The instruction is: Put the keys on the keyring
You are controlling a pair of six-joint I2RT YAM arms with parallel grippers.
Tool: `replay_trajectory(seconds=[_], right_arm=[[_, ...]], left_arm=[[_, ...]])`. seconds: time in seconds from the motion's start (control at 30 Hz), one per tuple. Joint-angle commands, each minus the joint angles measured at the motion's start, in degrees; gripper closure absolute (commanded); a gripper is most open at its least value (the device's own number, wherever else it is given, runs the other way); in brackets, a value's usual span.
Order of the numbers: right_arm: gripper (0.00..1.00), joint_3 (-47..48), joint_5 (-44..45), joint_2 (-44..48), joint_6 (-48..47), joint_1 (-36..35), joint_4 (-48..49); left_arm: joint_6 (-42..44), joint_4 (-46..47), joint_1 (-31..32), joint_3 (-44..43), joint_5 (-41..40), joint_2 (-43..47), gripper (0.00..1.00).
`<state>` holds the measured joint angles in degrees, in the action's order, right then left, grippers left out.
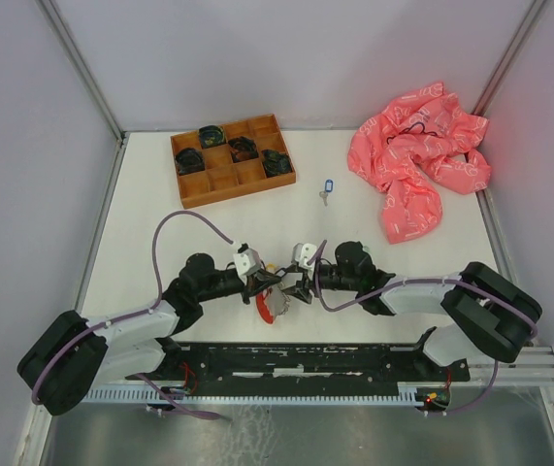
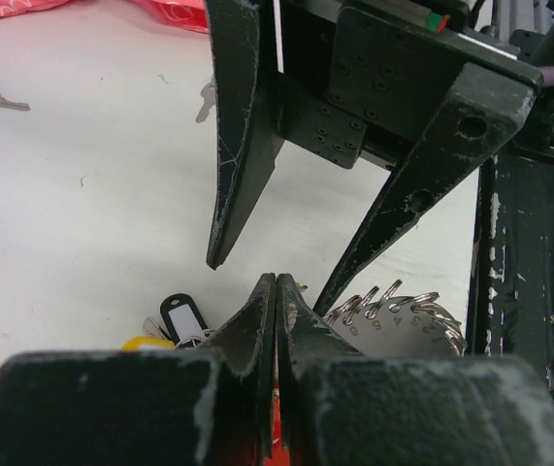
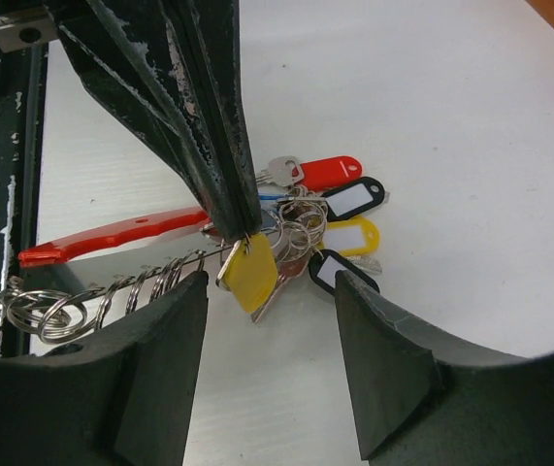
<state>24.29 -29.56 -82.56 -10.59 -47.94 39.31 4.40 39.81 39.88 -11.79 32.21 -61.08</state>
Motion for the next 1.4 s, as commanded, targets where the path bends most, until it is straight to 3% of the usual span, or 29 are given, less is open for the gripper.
replay_trajectory(seconds=[0.0,0.37,0.57,0.8,1.37], right_arm=[[0.39,-0.1,3.7,-0.5,-1.3,-1.2,6.6],[0.65,0.7,6.2,2.6,-4.9,-2.4,1.9],[0.75,0.1,9.4,2.9,-6.8,-3.1,2.8],[0.68,0.7,7.2,1.9,-5.9,-3.8,5.3],[0.69,4.0,2.9,2.8,-7.6,-4.5,2.1]], left_arm=[[-3.9,5.1,-0.2,0.2,-1.5,1.1,0.97],[-5.4,4.2,-0.2,0.2,-2.0,1.5,0.97],[-5.8,2.4,-0.2,-0.3,-2.0,2.2,0.97],[-6.8,2.1,-0.2,-0.9,-1.6,1.9,0.97],[-9.8,1.4,-0.2,-2.6,-1.8,-0.6,0.97]])
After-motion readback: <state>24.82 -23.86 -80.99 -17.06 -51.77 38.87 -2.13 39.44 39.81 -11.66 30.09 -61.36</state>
